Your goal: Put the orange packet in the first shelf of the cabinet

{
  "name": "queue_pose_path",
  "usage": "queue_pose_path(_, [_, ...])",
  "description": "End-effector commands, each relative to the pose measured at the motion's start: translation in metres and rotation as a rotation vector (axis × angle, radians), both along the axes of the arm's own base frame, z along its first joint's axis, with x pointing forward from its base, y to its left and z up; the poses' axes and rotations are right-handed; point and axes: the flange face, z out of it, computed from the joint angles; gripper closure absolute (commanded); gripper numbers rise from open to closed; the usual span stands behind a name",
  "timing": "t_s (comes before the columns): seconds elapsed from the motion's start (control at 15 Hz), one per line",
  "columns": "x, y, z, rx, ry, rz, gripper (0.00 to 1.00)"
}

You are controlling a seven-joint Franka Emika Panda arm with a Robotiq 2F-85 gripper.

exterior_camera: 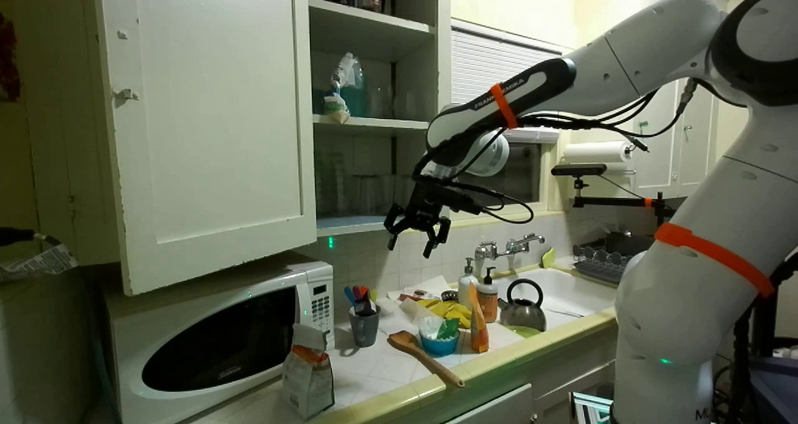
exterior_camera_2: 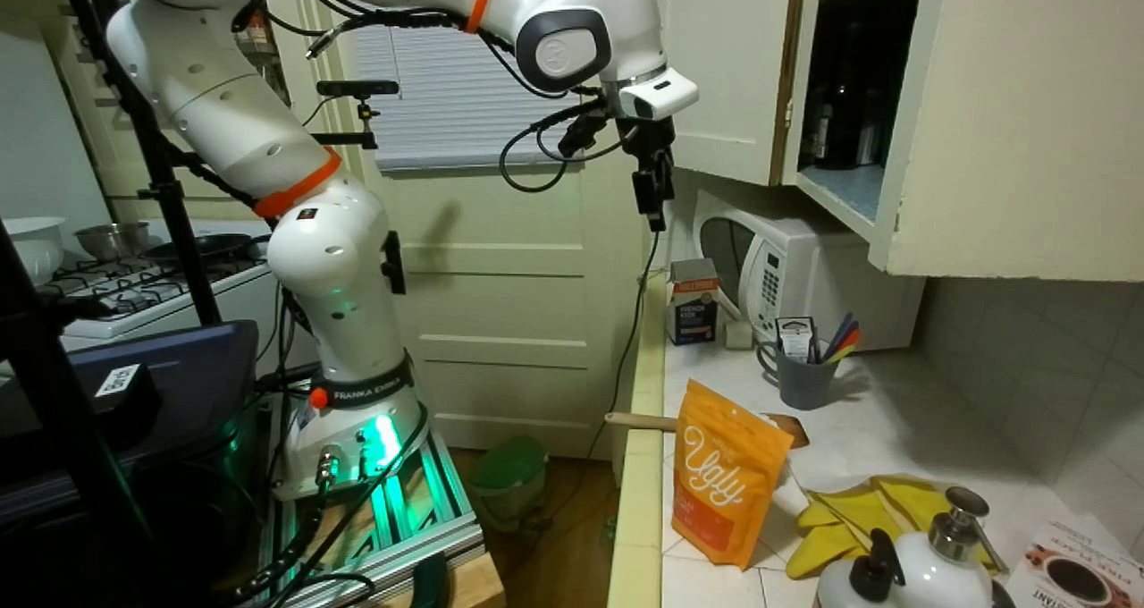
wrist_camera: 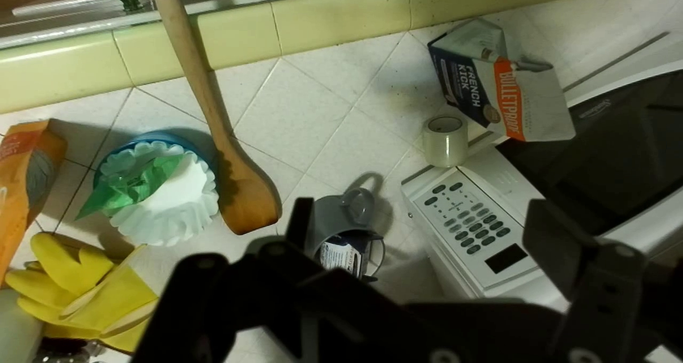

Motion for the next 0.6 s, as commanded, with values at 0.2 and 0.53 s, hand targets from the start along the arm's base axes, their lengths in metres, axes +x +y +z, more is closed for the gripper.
queue_pose_path(0.2, [0.000,0.000,0.001,0.000,0.000,-0.002,0.00])
queue_pose_path(0.53, [0.011,-0.025,-0.001,-0.032,-0.030,-0.293,0.00])
